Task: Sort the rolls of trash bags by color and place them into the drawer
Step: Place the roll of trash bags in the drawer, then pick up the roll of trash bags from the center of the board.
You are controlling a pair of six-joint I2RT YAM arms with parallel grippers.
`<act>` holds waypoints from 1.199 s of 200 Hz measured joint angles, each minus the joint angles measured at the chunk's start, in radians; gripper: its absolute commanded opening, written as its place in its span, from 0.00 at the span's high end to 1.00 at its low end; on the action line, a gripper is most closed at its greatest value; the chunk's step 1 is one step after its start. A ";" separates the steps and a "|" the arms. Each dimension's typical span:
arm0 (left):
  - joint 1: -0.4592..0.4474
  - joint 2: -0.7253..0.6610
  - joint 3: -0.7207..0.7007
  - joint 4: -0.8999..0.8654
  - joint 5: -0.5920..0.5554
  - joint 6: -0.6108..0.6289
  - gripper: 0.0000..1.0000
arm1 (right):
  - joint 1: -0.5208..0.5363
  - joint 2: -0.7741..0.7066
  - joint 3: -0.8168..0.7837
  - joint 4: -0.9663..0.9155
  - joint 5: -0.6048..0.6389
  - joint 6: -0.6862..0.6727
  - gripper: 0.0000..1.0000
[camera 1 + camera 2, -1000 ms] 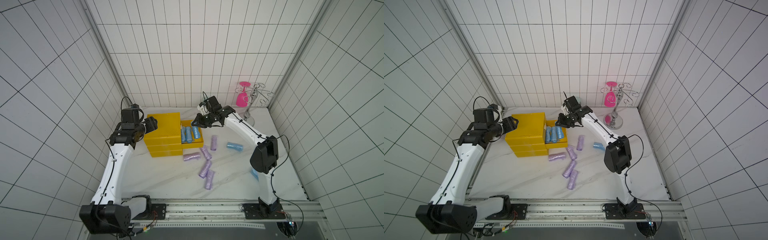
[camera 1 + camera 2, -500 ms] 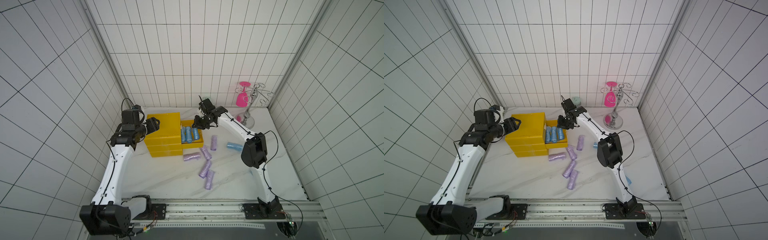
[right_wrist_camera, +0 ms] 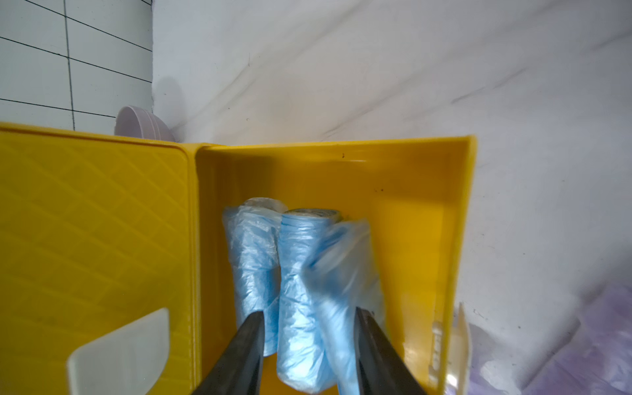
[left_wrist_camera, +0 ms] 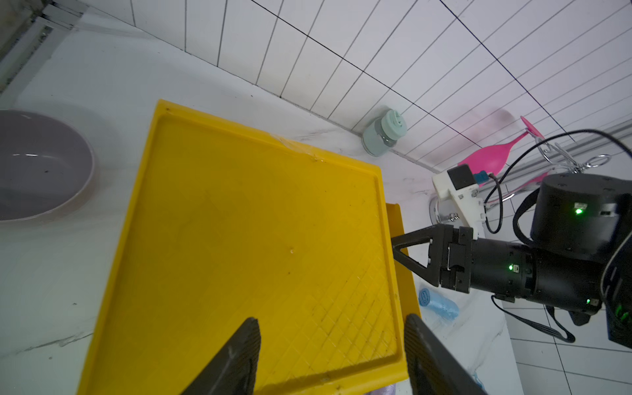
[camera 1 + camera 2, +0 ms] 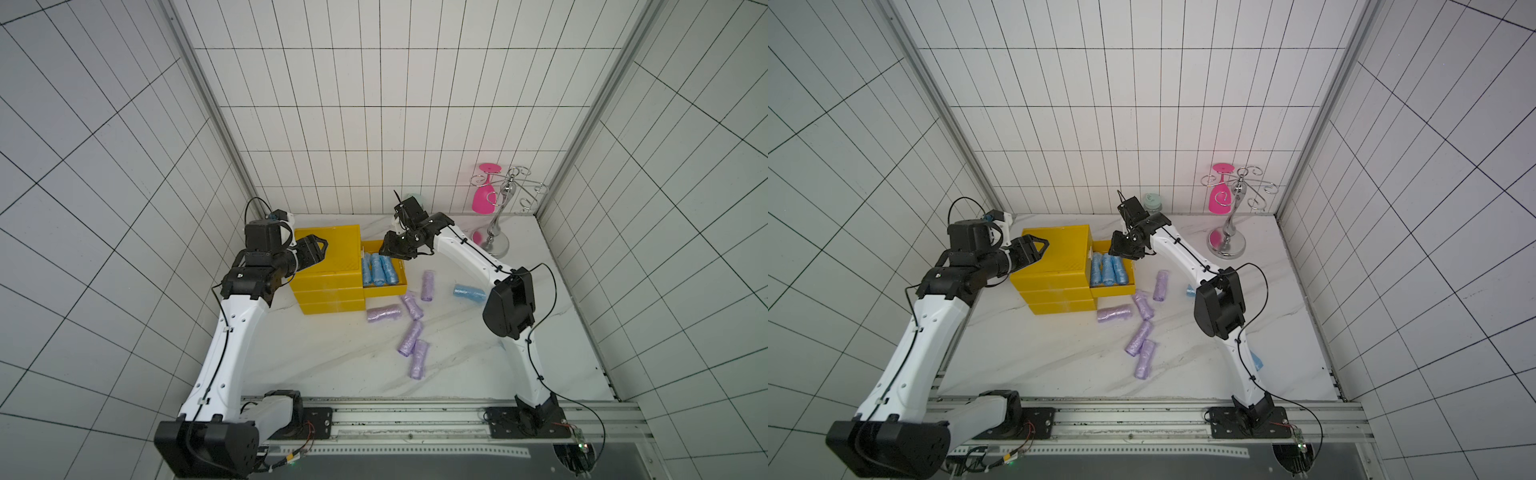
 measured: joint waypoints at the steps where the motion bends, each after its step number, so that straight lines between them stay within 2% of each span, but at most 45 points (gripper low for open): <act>1: -0.002 0.000 0.000 0.000 0.000 -0.001 0.34 | 0.000 -0.002 -0.001 0.000 0.001 -0.002 0.53; 40: -0.112 -0.021 0.000 0.000 -0.003 -0.030 0.34 | 0.000 -0.196 -0.109 0.004 0.076 -0.064 0.44; 89: -0.207 -0.086 -0.005 0.000 -0.020 -0.068 0.34 | -0.029 -0.460 -0.465 0.032 0.171 -0.143 0.36; 138: -0.270 -0.154 -0.077 0.016 -0.026 -0.113 0.34 | -0.205 -0.629 -0.906 0.078 0.198 -0.166 0.33; 163: -0.283 -0.167 -0.122 0.031 -0.025 -0.138 0.33 | -0.296 -0.714 -1.075 0.095 0.206 -0.164 0.31; 196: -0.298 -0.169 -0.180 0.072 -0.013 -0.171 0.33 | -0.398 -0.779 -1.196 0.140 0.200 -0.145 0.31; 240: -0.308 -0.175 -0.226 0.096 0.008 -0.189 0.33 | -0.503 -0.768 -1.284 0.260 0.116 -0.056 0.25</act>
